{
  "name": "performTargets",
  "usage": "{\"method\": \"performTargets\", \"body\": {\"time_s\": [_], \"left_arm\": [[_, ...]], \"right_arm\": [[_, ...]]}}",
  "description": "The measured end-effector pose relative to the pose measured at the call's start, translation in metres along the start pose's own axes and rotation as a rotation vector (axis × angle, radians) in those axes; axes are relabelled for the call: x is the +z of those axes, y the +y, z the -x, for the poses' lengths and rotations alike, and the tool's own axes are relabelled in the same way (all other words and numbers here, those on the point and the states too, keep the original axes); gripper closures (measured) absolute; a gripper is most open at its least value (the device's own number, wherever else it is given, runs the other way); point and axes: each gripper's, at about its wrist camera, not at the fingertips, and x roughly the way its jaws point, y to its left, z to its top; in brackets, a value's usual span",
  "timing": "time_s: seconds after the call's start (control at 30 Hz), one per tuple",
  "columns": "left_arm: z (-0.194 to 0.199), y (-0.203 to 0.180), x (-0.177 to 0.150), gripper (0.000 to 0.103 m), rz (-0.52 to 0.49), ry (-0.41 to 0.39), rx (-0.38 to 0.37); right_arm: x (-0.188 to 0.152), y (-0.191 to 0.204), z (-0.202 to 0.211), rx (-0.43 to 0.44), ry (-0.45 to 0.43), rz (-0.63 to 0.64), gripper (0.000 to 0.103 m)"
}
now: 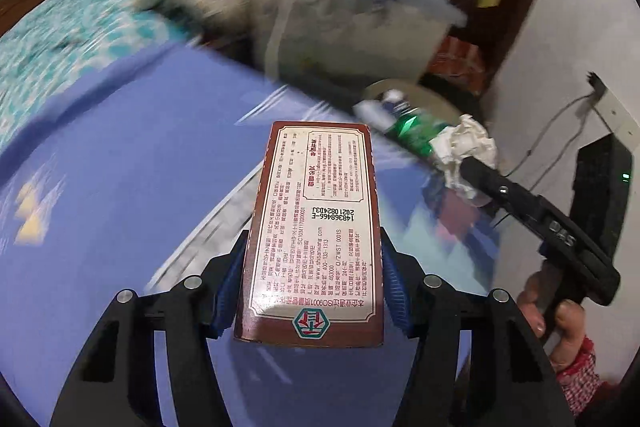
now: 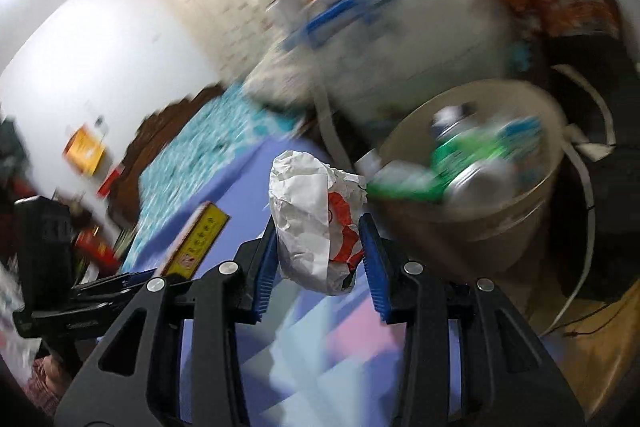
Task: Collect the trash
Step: 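Carry the brown box and tissue to the beige bin and open both tools, then move both open tools back over the empty bed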
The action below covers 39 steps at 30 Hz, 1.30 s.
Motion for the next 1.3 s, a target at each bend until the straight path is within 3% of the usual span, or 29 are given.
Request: {"method": "performTargets", "body": {"time_s": [0.1,0.23,0.4,0.53,0.57,0.67,1.0,1.3], "left_arm": [[-0.033,-0.036,0.045,0.047,-0.071,-0.015,-0.046],[-0.079,-0.064,0.085,0.047,-0.082,0.011,-0.105],[-0.133,-0.090,0.115,0.047,-0.096,0.053,-0.105],[-0.171,-0.104,0.128,0.041,-0.103,0.095,-0.092],[-0.181,-0.105,0.130,0.027,-0.103,0.123,-0.085],[-0.196,-0.100,0.132,0.027,-0.076,0.157,-0.057],[-0.140,-0.074,0.113,0.026,0.001,0.055,-0.117],[-0.078,-0.025,0.061,0.026,0.128,0.014,-0.130]], "right_arm": [[0.034,-0.037,0.001,-0.066,-0.052,-0.036,0.061],[0.066,-0.078,-0.006,-0.116,-0.076,-0.084,0.061],[0.082,-0.104,-0.024,-0.158,-0.065,-0.105,0.059],[0.080,-0.108,-0.057,-0.189,0.003,-0.122,0.035],[0.079,-0.112,-0.065,-0.190,0.037,-0.141,0.033],[0.073,-0.120,-0.064,-0.176,0.018,-0.191,0.033],[0.040,-0.104,-0.023,-0.175,-0.067,-0.211,0.033],[0.011,-0.068,0.016,-0.110,-0.080,-0.241,0.033]]}}
